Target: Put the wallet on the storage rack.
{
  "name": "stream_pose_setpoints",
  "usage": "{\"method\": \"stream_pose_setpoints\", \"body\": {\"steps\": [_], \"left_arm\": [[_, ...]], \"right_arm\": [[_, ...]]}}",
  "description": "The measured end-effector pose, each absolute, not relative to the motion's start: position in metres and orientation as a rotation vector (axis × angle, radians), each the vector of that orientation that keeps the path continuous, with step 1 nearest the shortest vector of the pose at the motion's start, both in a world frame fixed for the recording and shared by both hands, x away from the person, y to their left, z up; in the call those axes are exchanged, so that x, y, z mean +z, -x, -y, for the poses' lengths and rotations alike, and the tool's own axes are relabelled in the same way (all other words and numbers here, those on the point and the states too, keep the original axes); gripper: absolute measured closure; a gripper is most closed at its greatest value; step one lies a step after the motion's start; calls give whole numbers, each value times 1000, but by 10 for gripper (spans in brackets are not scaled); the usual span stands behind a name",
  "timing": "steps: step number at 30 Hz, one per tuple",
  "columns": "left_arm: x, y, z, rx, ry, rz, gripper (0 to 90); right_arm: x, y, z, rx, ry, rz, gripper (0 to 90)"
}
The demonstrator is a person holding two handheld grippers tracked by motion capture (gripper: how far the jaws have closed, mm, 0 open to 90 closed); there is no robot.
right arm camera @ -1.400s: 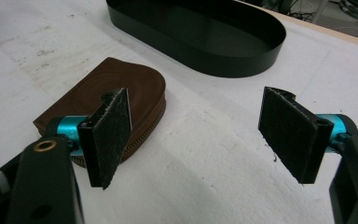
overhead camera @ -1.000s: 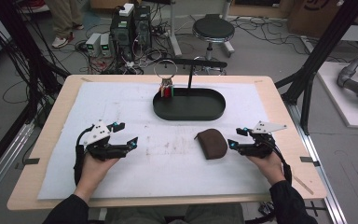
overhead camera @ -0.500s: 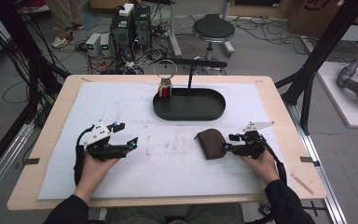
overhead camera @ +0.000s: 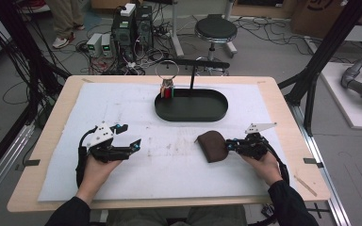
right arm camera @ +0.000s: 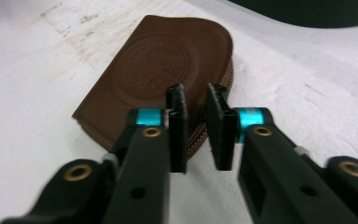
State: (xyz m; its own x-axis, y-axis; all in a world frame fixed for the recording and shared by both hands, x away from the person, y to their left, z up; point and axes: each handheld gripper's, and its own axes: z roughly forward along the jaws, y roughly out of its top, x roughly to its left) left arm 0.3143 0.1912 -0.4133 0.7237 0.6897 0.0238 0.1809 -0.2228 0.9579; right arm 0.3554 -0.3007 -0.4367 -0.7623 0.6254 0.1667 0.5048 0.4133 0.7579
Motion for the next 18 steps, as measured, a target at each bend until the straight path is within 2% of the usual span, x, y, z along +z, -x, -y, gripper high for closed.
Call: {"method": "stream_pose_setpoints", "body": {"steps": [7, 18], "left_arm": [[-413, -314, -192, 548, -1765, -688, 240], [-411, -313, -190, 550, -1767, -676, 240]], "right_arm": [[-433, -352, 291, 1266, -927, -2530, 900], [-417, -341, 283, 1344, -793, -2452, 900]]}}
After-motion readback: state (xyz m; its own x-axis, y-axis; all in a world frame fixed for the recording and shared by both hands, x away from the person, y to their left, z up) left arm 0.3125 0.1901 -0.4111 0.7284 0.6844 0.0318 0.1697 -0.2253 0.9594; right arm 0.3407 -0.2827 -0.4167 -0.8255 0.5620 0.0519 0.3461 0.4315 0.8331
